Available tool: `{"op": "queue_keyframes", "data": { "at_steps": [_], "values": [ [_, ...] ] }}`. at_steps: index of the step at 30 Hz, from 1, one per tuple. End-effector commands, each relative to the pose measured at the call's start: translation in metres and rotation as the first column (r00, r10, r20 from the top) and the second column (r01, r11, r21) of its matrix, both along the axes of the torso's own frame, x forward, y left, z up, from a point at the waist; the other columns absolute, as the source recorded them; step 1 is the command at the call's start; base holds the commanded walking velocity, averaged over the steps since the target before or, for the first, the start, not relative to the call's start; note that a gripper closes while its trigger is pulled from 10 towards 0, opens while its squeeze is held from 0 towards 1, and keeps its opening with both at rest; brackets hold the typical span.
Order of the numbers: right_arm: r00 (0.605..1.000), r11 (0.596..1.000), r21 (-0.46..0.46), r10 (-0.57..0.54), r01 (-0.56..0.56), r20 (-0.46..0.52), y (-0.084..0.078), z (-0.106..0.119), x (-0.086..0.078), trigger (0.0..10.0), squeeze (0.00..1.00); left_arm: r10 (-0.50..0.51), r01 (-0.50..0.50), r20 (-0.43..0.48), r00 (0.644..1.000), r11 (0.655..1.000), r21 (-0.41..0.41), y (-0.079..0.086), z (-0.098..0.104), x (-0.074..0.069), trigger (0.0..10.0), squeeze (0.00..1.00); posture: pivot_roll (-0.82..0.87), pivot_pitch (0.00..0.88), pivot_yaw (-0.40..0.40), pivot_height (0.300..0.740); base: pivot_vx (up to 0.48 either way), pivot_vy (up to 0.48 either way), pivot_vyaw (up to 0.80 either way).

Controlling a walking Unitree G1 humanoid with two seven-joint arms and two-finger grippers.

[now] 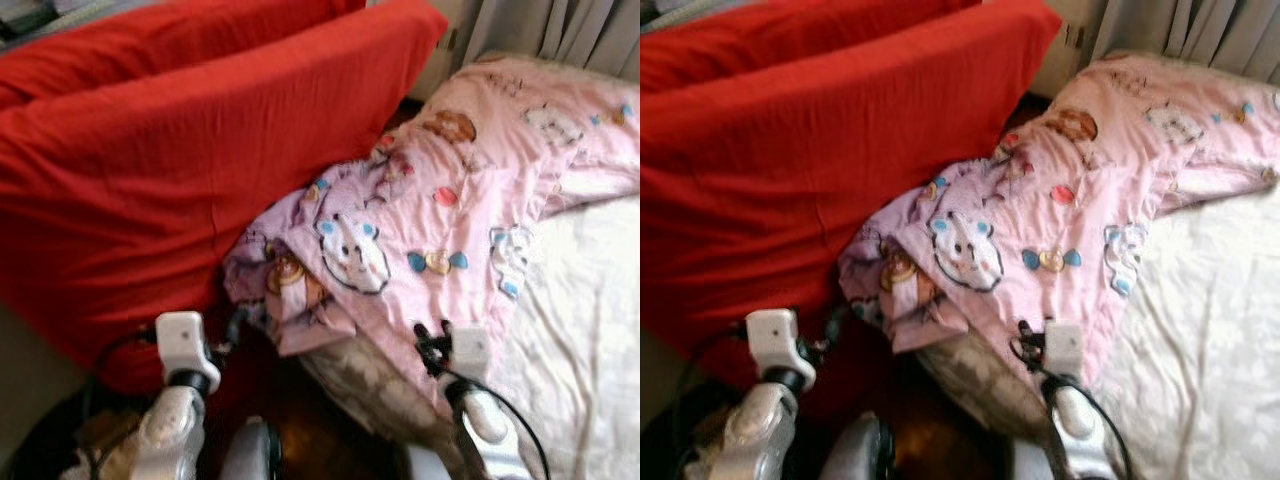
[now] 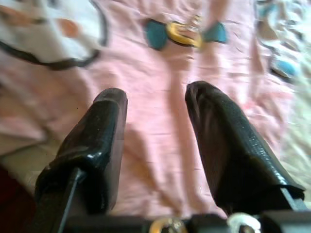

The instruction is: Clean up the room

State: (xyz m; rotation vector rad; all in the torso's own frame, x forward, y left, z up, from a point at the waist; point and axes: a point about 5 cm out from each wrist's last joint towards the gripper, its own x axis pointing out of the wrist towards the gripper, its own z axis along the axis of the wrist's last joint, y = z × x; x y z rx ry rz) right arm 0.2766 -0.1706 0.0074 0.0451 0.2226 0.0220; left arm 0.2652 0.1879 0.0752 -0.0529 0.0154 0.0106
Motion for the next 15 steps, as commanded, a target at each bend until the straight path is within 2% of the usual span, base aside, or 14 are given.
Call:
{"op": "queue_keyframes", "data": {
  "at_steps": [1, 6, 7, 8, 15],
  "values": [
    [0.998, 1.000, -0.015, -0.012, 0.011, -0.067, 0.003, -0.008, -0.003, 10.0, 0.00, 0.021, -0.021, -0.016, 1.000, 1.000, 0.007, 0.008, -0.002, -0.003, 10.0, 0.00, -0.03, 0.175, -0.005, 0.620, 0.000, 0.000, 0.00],
    [0.977, 0.995, -0.046, -0.099, 0.091, -0.192, -0.007, -0.022, -0.008, 10.0, 0.00, 0.019, -0.019, -0.018, 1.000, 1.000, 0.011, 0.008, -0.002, -0.002, 10.0, 0.00, -0.03, 0.181, -0.004, 0.620, 0.000, 0.000, 0.00],
    [0.969, 0.993, -0.044, -0.116, 0.109, -0.217, -0.009, -0.025, -0.010, 10.0, 0.23, 0.018, -0.018, -0.019, 1.000, 1.000, 0.012, 0.008, -0.002, -0.002, 10.0, 0.00, -0.03, 0.184, -0.004, 0.620, 0.000, 0.000, 0.00],
    [0.957, 0.990, -0.039, -0.144, 0.138, -0.251, -0.012, -0.029, -0.013, 10.0, 0.98, 0.017, -0.017, -0.020, 1.000, 1.000, 0.013, 0.008, -0.002, -0.002, 10.0, 0.00, -0.03, 0.184, -0.004, 0.620, 0.000, 0.000, 0.00],
    [0.918, 0.977, -0.047, -0.210, 0.207, -0.336, -0.021, -0.040, -0.024, 10.0, 1.00, 0.013, -0.012, -0.027, 1.000, 1.000, 0.015, 0.008, -0.003, -0.004, 10.0, 0.00, -0.02, 0.197, 0.001, 0.620, 0.000, 0.000, 0.00]
  ]
}}
